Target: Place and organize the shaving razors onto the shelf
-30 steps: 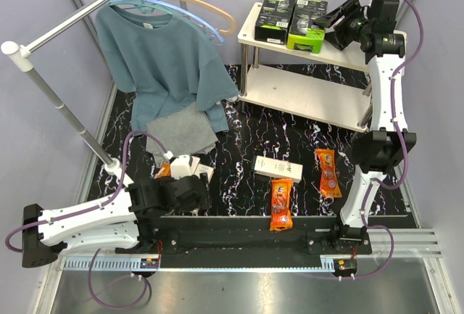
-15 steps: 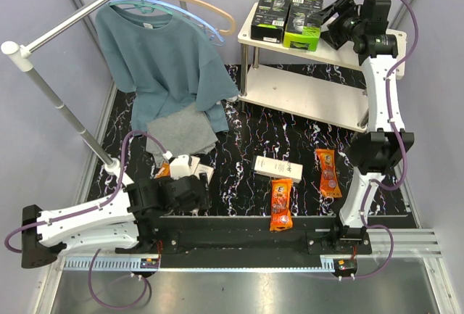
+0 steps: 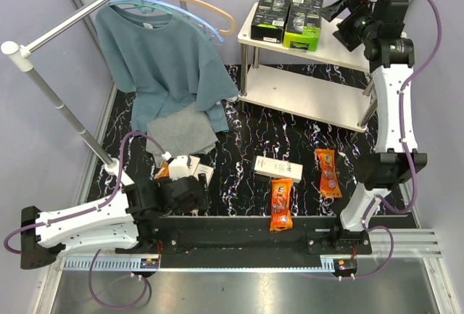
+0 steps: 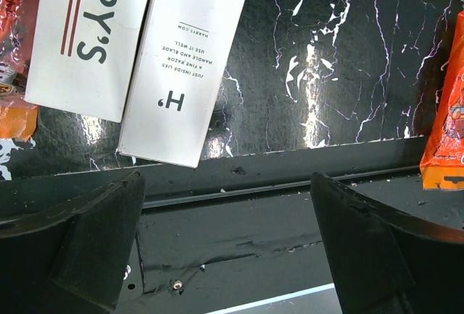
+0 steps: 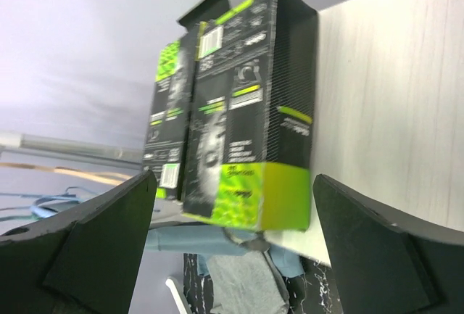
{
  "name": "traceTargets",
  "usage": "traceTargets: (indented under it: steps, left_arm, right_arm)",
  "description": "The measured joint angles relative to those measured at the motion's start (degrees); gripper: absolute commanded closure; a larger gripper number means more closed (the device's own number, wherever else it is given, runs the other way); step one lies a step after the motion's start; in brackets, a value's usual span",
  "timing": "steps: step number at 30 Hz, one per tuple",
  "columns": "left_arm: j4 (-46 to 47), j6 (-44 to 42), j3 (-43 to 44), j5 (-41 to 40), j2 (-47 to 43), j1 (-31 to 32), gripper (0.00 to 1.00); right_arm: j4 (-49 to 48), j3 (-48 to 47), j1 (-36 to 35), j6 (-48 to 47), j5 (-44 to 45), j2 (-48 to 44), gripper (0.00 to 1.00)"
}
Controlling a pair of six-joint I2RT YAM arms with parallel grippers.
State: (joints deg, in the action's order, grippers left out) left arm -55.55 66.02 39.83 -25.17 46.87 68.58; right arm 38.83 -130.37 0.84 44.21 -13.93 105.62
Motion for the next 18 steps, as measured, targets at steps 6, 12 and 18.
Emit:
traceTargets:
  steps: [6,12,18]
  left_arm:
    - [0.0,-0.2,0.0,-0.1,0.0,0.0,0.01]
    - [0.0,-0.7,0.0,-1.0,-0.7,0.0,0.01]
    - [0.0,-1.9,0.6,-1.9,-0.9,0.0,0.01]
  right_arm:
    - [-0.4,3.3,0.0,-1.6,-0.2,-7.3,0.0]
    - [-2.7,21.6,-0.1,-2.2,-0.7,-20.5,0.0]
    - [-3.2,41.4,-4.6,-2.9,0.2,-33.4,0.0]
